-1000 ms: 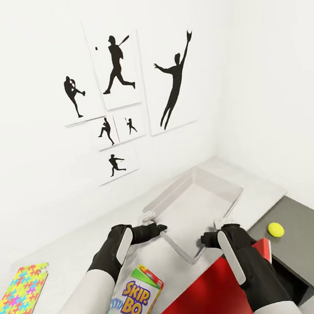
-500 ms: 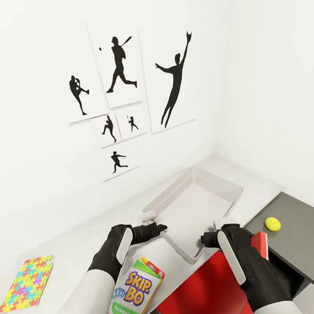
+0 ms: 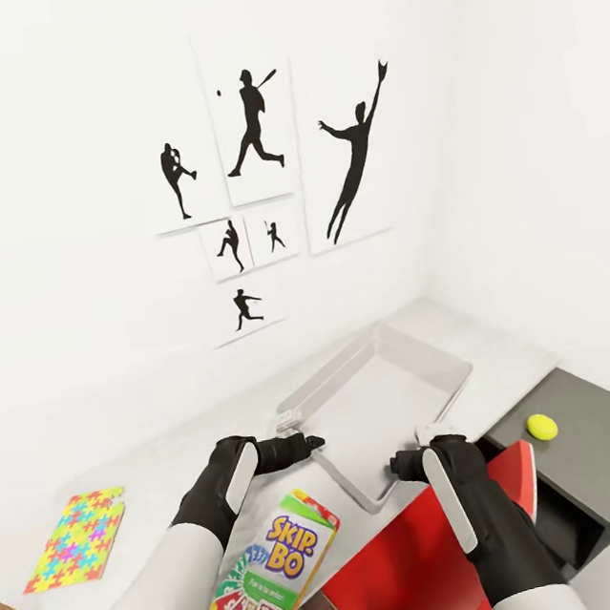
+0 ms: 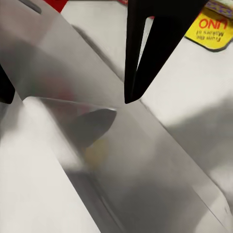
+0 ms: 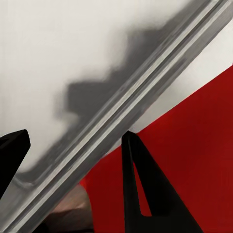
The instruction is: Put all the toys in the child's room - the three board games (two on the bed and one on the table), the two jigsaw puzzles on the table, and the tennis ball on the table - inside the toy box on the table in the child's room.
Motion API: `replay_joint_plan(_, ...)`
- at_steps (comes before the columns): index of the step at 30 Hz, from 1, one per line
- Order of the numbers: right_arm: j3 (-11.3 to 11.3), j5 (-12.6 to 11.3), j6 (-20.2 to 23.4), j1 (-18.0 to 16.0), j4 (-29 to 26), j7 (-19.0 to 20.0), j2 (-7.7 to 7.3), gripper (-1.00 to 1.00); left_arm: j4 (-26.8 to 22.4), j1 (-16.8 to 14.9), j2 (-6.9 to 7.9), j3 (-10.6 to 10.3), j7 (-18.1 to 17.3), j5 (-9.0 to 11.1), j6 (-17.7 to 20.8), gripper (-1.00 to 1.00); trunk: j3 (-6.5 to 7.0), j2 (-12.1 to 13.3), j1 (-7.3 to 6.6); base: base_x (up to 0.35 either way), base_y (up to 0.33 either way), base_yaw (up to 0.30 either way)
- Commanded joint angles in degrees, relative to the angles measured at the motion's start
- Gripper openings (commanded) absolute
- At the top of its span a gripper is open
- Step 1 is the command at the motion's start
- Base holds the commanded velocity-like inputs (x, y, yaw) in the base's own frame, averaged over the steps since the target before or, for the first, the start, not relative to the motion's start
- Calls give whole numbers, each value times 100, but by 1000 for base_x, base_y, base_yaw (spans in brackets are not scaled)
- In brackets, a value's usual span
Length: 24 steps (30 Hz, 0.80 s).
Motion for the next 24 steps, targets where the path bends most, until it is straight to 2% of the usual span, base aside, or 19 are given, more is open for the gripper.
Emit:
replay_joint_plan(1,7,-377,-237,-7,-8,-33,8,-100,1,-1,-6,0,9,111,232,-100,-12,-13,3,-9,54,0)
replay_joint_plan(24,7,-377,-232,-7,-8,-33,8,-100,1,-1,-6,-3,9,111,232,-100,-12,-13,3,-24,28,0)
